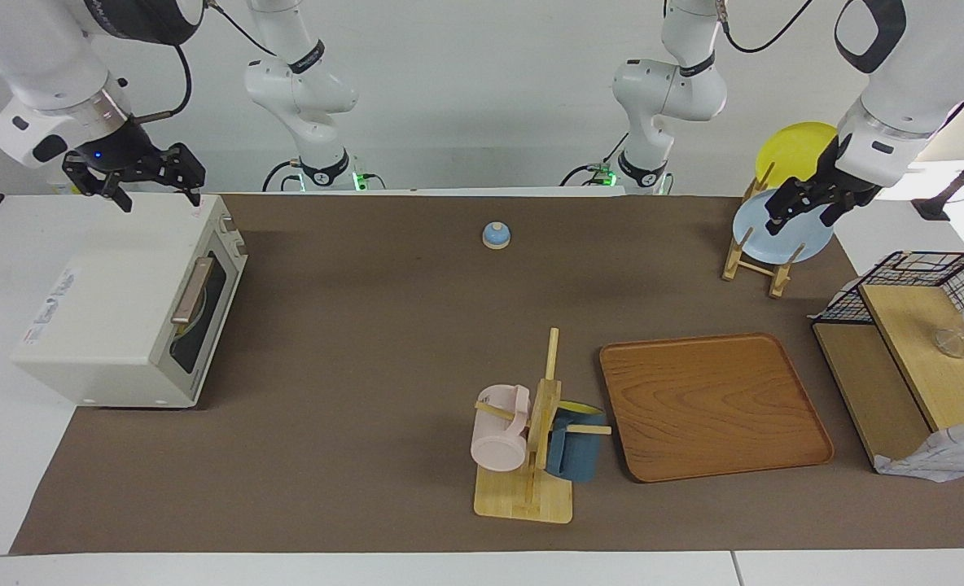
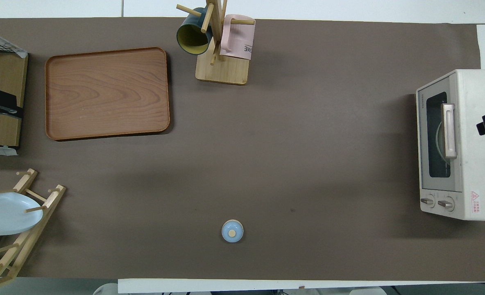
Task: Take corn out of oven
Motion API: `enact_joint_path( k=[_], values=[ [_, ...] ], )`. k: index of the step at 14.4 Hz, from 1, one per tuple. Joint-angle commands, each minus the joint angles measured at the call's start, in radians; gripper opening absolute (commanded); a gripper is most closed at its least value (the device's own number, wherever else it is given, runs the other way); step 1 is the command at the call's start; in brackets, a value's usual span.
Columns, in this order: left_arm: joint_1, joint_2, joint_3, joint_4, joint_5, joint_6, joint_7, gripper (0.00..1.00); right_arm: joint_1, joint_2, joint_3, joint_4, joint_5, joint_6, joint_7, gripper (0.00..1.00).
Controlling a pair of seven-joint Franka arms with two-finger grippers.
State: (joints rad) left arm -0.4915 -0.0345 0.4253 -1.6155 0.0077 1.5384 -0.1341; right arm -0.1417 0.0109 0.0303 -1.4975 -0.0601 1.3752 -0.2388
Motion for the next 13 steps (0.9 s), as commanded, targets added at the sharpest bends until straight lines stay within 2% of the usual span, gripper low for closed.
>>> enact_joint_path(
  k=[1, 9, 10, 11, 12, 13],
  values=[
    [-0.001, -0.002, 0.003, 0.008, 0.009, -0.012, 0.004, 1.0, -0.006, 0.009, 0.003, 0.013, 0.014, -0.008, 0.013, 1.0],
    [-0.001, -0.002, 0.003, 0.008, 0.009, -0.012, 0.004, 1.0, 0.005, -0.011, 0.008, -0.023, 0.013, 0.005, 0.001, 0.98],
    [-0.001, -0.002, 0.003, 0.008, 0.009, -0.012, 0.004, 1.0, 0.008, -0.023, 0.01, -0.05, 0.013, 0.031, 0.001, 0.74],
    [-0.001, -0.002, 0.003, 0.008, 0.009, -0.011, 0.004, 1.0, 0.01, -0.028, 0.01, -0.062, 0.013, 0.047, 0.003, 0.44],
    [-0.001, -0.002, 0.003, 0.008, 0.009, -0.012, 0.004, 1.0, 0.01, -0.038, 0.01, -0.093, 0.014, 0.071, 0.003, 0.24],
    [-0.001, -0.002, 0.003, 0.008, 0.009, -0.012, 0.004, 1.0, 0.011, -0.066, 0.011, -0.16, 0.016, 0.141, 0.001, 0.09]
  ],
)
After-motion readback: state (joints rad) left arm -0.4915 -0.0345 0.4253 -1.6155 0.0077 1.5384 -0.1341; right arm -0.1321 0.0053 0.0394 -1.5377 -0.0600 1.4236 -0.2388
